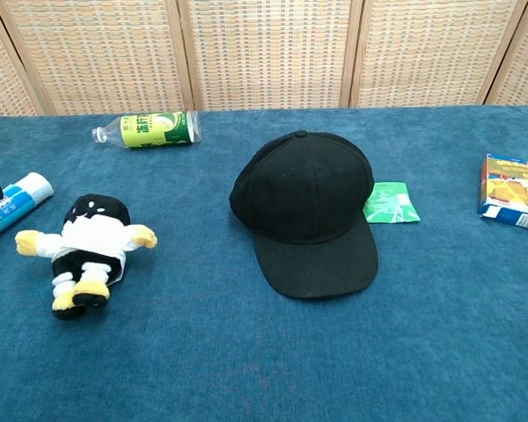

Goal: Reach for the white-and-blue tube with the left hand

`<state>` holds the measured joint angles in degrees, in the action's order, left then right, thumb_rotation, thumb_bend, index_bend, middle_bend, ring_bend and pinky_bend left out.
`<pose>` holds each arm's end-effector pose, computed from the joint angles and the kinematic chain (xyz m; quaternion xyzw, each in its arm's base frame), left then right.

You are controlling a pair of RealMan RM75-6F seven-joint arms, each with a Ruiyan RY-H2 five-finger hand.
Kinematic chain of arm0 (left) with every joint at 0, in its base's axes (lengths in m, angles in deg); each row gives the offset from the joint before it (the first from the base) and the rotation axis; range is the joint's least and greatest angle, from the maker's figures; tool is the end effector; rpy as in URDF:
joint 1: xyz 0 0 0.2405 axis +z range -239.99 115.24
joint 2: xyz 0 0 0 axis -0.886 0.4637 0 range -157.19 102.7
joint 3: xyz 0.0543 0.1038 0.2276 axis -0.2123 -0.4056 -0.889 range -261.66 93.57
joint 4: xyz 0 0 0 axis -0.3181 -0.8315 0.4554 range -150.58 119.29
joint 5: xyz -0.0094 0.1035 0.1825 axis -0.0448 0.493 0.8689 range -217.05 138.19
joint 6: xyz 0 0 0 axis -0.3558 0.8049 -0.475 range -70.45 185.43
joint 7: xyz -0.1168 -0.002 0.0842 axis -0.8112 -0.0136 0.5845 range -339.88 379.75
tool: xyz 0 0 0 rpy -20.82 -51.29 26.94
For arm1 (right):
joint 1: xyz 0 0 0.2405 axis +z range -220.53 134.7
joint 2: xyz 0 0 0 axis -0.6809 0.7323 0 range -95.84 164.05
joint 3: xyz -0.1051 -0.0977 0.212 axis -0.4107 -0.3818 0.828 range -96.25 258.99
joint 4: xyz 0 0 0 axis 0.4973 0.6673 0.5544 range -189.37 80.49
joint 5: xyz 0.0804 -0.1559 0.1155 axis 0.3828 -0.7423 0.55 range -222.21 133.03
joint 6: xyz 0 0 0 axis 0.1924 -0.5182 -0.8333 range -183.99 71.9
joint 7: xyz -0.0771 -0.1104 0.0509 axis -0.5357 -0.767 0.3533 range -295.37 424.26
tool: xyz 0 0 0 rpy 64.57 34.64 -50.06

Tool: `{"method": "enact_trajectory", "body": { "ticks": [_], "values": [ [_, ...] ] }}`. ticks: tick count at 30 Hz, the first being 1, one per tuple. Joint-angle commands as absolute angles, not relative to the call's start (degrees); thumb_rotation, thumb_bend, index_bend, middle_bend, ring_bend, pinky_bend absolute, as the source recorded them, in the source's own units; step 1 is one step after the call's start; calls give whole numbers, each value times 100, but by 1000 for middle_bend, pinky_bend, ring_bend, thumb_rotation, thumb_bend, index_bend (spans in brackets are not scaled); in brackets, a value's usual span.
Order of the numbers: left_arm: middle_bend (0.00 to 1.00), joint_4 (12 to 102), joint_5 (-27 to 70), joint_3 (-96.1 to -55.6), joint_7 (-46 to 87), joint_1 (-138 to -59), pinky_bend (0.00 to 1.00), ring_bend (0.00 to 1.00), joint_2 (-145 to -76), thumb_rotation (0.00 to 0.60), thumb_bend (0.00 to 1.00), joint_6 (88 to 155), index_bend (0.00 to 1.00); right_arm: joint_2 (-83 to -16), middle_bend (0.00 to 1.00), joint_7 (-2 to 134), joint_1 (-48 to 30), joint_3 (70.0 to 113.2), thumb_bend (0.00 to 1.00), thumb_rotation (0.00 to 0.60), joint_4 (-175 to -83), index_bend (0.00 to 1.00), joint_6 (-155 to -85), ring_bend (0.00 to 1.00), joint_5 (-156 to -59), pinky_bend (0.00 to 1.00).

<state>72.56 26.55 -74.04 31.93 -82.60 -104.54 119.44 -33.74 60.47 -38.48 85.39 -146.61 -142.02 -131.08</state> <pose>-0.2855 0.2781 0.0646 -0.6211 -0.4744 -0.3234 0.5334 -0.3034 -0.1824 0.1431 0.5904 -0.3763 0.3972 0.5934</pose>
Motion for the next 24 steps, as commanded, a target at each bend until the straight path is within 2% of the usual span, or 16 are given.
{"method": "enact_trajectory", "body": {
  "ticks": [1, 9, 24],
  "values": [
    [0, 7271, 2551, -7394, 3331, -8347, 0, 0, -10577, 600, 301, 11899, 403, -3374, 0, 6048, -3848, 8539, 92, 600, -14660, 0, -14202, 0, -13108, 0],
    [0, 7398, 2396, -7467, 3544, -8428, 0, 0, -10787, 600, 301, 11916, 422, -3375, 0, 6048, -3848, 8540, 92, 600, -14660, 0, -14202, 0, -13108, 0],
    [0, 7050, 2288, -7563, 3685, -8489, 0, 0, -11187, 600, 305, 12048, 434, -3375, 0, 6048, -3848, 8540, 92, 600, -14660, 0, -14202, 0, -13108, 0]
  ]
}}
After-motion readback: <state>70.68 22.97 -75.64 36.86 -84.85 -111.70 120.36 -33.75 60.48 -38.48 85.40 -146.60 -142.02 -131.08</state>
